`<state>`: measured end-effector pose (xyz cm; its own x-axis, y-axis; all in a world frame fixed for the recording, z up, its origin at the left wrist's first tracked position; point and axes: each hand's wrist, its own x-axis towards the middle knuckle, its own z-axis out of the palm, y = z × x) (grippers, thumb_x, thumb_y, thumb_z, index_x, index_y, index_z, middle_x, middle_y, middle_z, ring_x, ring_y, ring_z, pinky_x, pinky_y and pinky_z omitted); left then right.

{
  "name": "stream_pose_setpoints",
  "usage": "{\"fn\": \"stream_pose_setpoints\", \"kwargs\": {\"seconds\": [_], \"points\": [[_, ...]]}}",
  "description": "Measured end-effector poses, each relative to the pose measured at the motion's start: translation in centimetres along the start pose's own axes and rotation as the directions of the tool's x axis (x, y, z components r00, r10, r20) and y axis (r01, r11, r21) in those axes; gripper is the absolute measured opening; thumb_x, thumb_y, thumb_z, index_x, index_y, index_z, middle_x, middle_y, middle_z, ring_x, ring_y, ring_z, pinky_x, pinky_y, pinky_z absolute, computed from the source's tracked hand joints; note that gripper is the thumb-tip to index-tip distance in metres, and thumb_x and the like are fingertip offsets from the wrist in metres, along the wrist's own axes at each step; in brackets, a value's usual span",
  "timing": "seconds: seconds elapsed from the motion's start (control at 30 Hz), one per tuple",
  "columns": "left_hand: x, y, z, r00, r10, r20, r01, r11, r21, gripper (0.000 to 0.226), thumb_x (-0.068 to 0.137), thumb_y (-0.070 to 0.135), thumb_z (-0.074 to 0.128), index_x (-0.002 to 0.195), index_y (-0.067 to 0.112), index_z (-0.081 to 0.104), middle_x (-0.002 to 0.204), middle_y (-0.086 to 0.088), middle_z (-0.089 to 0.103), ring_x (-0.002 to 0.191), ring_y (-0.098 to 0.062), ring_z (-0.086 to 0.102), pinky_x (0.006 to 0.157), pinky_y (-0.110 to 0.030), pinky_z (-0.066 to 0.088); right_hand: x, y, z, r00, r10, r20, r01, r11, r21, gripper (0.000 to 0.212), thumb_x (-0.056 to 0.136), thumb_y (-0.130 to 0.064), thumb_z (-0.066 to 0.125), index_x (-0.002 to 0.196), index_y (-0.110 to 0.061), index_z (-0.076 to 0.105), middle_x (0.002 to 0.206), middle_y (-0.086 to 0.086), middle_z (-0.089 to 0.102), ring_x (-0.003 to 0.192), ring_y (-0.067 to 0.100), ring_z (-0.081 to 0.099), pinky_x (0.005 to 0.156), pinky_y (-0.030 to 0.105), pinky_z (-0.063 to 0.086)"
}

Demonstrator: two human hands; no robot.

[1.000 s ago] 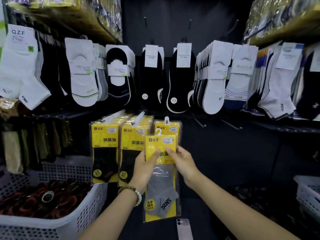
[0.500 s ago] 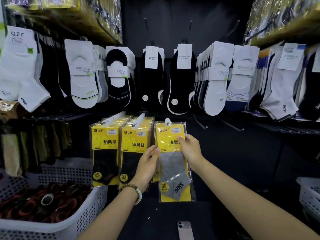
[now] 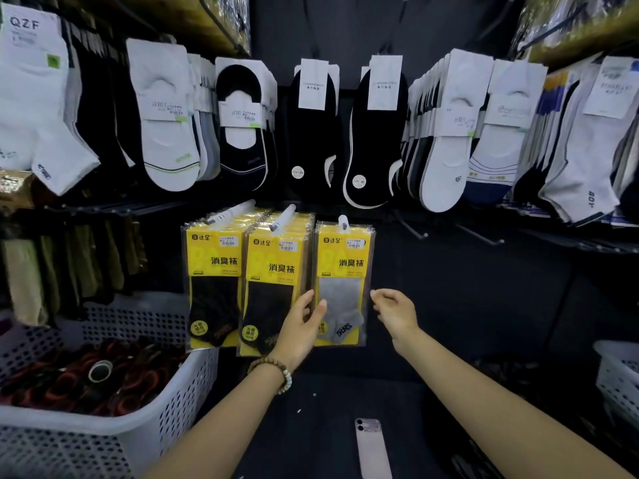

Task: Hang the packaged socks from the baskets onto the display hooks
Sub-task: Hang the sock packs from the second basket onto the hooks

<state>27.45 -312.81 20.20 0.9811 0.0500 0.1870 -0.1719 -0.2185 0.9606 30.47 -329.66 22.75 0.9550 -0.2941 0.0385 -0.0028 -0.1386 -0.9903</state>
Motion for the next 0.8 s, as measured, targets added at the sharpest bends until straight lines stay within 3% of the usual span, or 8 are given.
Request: {"fn": "stream_pose_setpoints", "kwargs": {"seconds": [0.1,0.3,0.4,0.5,0.57,0.67,0.73,0.8], "points": [[-2.4,-2.4,0.2,0.998,-0.013,0.061,0.009,0.998,0.068,0.054,0.095,0.042,0.048,0.144,0.023,0.034,0.146,0.003,0.039,0.136,-0.014,0.035,0.106,-0.03,0.034,-2.3,2.3,-2.2,0.995,0.009,0.099,-0.003,0.998,-0.059,0.025,0.093,-0.021,0.059,0.115,-0.01,0.061,0.114,0.006,0.062,0.109,0.022,0.059,0.1,0.037,0.047],[-10.4,-8.7,2.1,0.966,-0.144,0.217,0.101,0.975,0.197,0.048,0.094,0.044,0.049,0.137,0.025,0.043,0.135,0.012,0.045,0.125,-0.006,0.043,0.099,-0.021,0.036,-8.3,9.2,-8.0,0.924,0.167,0.343,-0.074,0.96,-0.269,0.015,0.093,-0.017,0.06,0.106,-0.011,0.062,0.1,0.008,0.065,0.095,0.019,0.062,0.076,0.024,0.049],[-15.0,-12.0,4.0,0.913,-0.245,0.325,0.184,0.961,0.207,0.04,0.095,0.038,0.051,0.132,0.023,0.047,0.129,0.009,0.051,0.116,-0.005,0.049,0.095,-0.016,0.039,-10.9,13.5,-11.0,0.845,0.321,0.428,-0.082,0.868,-0.49,0.017,0.091,-0.021,0.063,0.106,-0.012,0.062,0.098,0.003,0.063,0.088,0.011,0.059,0.074,0.017,0.046],[-18.8,-14.8,5.8,0.863,-0.324,0.388,0.258,0.942,0.214,0.034,0.095,0.028,0.053,0.126,0.012,0.054,0.118,0.001,0.059,0.1,-0.003,0.056,0.079,-0.005,0.042,-12.8,17.3,-13.6,0.798,0.424,0.428,-0.055,0.759,-0.649,0.029,0.089,-0.023,0.065,0.112,-0.006,0.062,0.091,-0.003,0.061,0.079,0.003,0.056,0.06,0.004,0.041],[-20.6,-16.3,6.8,0.843,-0.366,0.394,0.299,0.928,0.221,0.03,0.095,0.021,0.055,0.121,0.008,0.057,0.11,0.0,0.062,0.099,-0.006,0.058,0.076,-0.004,0.042,-13.7,19.7,-15.4,0.814,0.456,0.36,-0.091,0.711,-0.697,0.034,0.089,-0.025,0.065,0.111,0.001,0.063,0.093,0.0,0.064,0.092,0.013,0.062,0.069,0.01,0.045],[-22.4,-17.6,8.0,0.76,-0.438,0.481,0.315,0.894,0.317,0.036,0.095,0.03,0.052,0.128,0.015,0.05,0.117,0.004,0.057,0.113,-0.01,0.054,0.087,-0.005,0.04,-14.8,22.6,-17.1,0.782,0.545,0.302,-0.106,0.594,-0.798,0.04,0.091,-0.036,0.06,0.096,0.002,0.067,0.13,0.015,0.058,0.126,0.023,0.051,0.096,0.031,0.042],[-23.1,-18.6,8.4,0.698,-0.49,0.523,0.294,0.861,0.415,0.047,0.095,0.039,0.051,0.135,0.016,0.043,0.13,0.004,0.051,0.12,-0.01,0.05,0.098,-0.015,0.038,-15.6,23.4,-17.1,0.749,0.589,0.304,-0.071,0.528,-0.846,0.042,0.09,-0.045,0.059,0.094,-0.005,0.071,0.137,0.009,0.055,0.132,0.02,0.045,0.098,0.03,0.042],[-23.8,-19.5,8.9,0.666,-0.516,0.539,0.268,0.839,0.474,0.051,0.094,0.042,0.051,0.136,0.016,0.042,0.135,0.003,0.049,0.121,-0.009,0.048,0.102,-0.019,0.037,-16.0,23.7,-16.6,0.77,0.562,0.302,-0.038,0.513,-0.857,0.051,0.087,-0.05,0.061,0.095,-0.001,0.071,0.126,0.014,0.062,0.125,0.024,0.052,0.092,0.032,0.046]]}}
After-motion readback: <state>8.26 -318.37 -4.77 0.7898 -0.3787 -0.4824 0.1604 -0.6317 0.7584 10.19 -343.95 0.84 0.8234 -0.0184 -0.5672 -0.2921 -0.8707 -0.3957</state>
